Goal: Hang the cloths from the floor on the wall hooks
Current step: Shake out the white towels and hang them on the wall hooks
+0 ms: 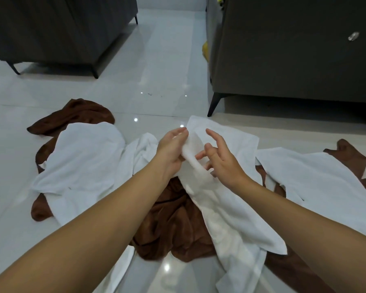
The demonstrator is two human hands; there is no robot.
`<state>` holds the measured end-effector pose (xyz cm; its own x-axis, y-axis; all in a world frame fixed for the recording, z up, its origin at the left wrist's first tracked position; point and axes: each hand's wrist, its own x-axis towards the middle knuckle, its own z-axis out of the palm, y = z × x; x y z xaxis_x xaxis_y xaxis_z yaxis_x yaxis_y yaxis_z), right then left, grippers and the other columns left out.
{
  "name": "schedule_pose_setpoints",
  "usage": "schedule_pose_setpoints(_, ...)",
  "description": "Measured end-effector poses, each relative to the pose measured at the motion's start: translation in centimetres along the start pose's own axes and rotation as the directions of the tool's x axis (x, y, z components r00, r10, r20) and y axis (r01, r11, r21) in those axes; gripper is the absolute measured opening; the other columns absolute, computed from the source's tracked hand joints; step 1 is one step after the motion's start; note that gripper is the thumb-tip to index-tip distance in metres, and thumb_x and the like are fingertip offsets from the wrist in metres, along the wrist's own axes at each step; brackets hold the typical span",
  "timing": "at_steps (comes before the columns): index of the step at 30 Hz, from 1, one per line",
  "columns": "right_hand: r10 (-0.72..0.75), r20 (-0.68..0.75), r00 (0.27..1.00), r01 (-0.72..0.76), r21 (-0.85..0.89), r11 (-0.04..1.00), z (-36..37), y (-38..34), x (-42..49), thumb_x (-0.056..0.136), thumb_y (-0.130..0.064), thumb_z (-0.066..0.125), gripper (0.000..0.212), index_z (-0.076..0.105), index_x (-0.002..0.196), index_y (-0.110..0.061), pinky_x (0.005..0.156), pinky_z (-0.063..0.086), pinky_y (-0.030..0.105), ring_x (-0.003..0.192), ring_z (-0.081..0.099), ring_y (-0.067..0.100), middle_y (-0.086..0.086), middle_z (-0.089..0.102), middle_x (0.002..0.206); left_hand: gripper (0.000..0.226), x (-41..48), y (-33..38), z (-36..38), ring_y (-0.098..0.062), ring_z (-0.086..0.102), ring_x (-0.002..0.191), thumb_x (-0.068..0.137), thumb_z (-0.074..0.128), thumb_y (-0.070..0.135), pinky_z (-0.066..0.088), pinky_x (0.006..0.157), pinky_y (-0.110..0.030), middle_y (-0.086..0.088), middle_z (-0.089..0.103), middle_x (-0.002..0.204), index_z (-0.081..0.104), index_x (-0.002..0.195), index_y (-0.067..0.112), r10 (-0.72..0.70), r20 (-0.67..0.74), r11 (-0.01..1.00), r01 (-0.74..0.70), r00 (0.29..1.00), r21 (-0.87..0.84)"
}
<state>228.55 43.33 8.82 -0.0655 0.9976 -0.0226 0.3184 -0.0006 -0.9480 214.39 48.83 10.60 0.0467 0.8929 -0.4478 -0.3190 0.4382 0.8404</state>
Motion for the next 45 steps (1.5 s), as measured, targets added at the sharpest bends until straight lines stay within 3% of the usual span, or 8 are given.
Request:
schedule_pose_setpoints(7, -0.053, -0.262, 0.964, 0.057, 0.006, 0.998, -1.6, -0.7, 1.0, 0.103, -0.038, 0.036, 0.029, 0.036, 0.132, -0.042, 0.079, 0.053, 0.031, 0.083, 0.059, 0.014, -0.001, 0.057, 0.103, 0.004, -1.8, 4.6, 1.6, -0.015, 0.061, 0.081, 0.095, 0.059, 0.015, 0.055, 0.074, -0.030, -0.002, 0.062, 0.086, 0.057, 0.091, 0.016, 0.211, 0.110, 0.967, -0.191, 0.971, -0.166)
schedule_pose_setpoints(14, 0.133, -0.102, 0.986, -0.132, 0.016, 0.991, -3.5, 0.8, 1.0, 0.099, -0.053, 0.029, 0.047, 0.027, 0.145, -0.041, 0.093, 0.050, 0.035, 0.106, 0.061, 0.017, 0.004, 0.060, 0.125, 0.022, -4.7, 8.3, 3.4, -0.028, 0.062, 0.099, 0.091, 0.064, 0.017, 0.055, 0.086, -0.041, -0.010, 0.058, 0.123, 0.060, 0.108, 0.031, 0.263, 0.280, 0.964, -0.240, 0.923, -0.112)
schedule_pose_setpoints(22, 0.035, -0.028, 0.999, -0.032, 0.099, 0.995, -2.3, -0.1, 1.3, 0.094, -0.040, 0.058, 0.067, 0.018, 0.148, -0.045, 0.085, 0.048, 0.018, 0.113, 0.051, 0.001, -0.015, 0.038, 0.143, 0.026, -7.0, 9.5, 4.9, -0.025, 0.062, 0.099, 0.093, 0.058, 0.015, 0.054, 0.084, -0.041, -0.005, 0.061, 0.116, 0.060, 0.111, 0.033, 0.333, 0.482, 0.942, -0.266, 0.811, -0.203)
schedule_pose_setpoints(28, -0.043, -0.142, 0.989, 0.048, 0.027, 0.998, -2.2, 0.1, 1.2, 0.093, -0.038, 0.062, 0.034, 0.046, 0.117, -0.055, 0.084, 0.052, 0.024, 0.095, 0.060, 0.005, -0.010, 0.061, 0.097, 0.021, -6.1, 10.6, 3.7, -0.022, 0.065, 0.095, 0.093, 0.059, 0.020, 0.054, 0.079, -0.037, -0.005, 0.062, 0.112, 0.059, 0.111, 0.030, 0.380, 0.391, 0.921, -0.307, 0.838, -0.239)
schedule_pose_setpoints(33, -0.079, -0.213, 0.974, 0.083, 0.010, 0.996, -2.5, -0.5, 0.9, 0.093, -0.029, 0.063, 0.012, 0.064, 0.092, -0.040, 0.073, 0.044, 0.009, 0.073, 0.053, -0.001, -0.017, 0.062, 0.081, 0.022, -3.4, 9.3, 0.6, -0.022, 0.065, 0.097, 0.085, 0.072, 0.022, 0.056, 0.074, -0.032, -0.007, 0.064, 0.116, 0.068, 0.105, 0.031, 0.397, 0.207, 0.868, -0.439, 0.894, 0.233)
schedule_pose_setpoints(38, -0.063, -0.231, 0.971, 0.069, 0.018, 0.997, -3.3, -1.5, 1.0, 0.091, -0.025, 0.067, 0.008, 0.070, 0.084, -0.027, 0.078, 0.049, 0.019, 0.081, 0.059, 0.011, -0.008, 0.069, 0.088, 0.024, -2.5, 6.0, -0.8, -0.004, 0.058, 0.104, 0.079, 0.078, 0.032, 0.046, 0.086, -0.017, 0.015, 0.065, 0.106, 0.071, 0.102, 0.029, 0.341, 0.347, 0.603, -0.487, 0.873, 0.632)
schedule_pose_setpoints(42, -0.096, -0.224, 0.970, 0.119, 0.090, 0.989, -3.7, -3.2, 1.0, 0.091, -0.019, 0.066, 0.005, 0.070, 0.089, -0.021, 0.077, 0.052, 0.019, 0.080, 0.062, 0.005, -0.003, 0.069, 0.087, 0.047, -2.4, 4.0, -0.3, 0.001, 0.048, 0.115, 0.077, 0.077, 0.042, 0.035, 0.089, -0.012, 0.017, 0.057, 0.125, 0.065, 0.121, 0.031, 0.208, 0.473, 0.414, -0.515, 0.856, 0.750)
schedule_pose_setpoints(45, -0.143, -0.196, 0.970, 0.174, 0.151, 0.973, -3.7, -4.1, 1.0, 0.091, -0.013, 0.066, 0.006, 0.069, 0.090, -0.018, 0.073, 0.050, 0.013, 0.076, 0.062, -0.003, -0.008, 0.067, 0.083, 0.038, -2.1, 3.1, 0.2, 0.000, 0.052, 0.104, 0.084, 0.070, 0.042, 0.037, 0.084, -0.014, 0.018, 0.060, 0.111, 0.066, 0.118, 0.026, 0.170, 0.503, 0.438, -0.522, 0.848, 0.732)
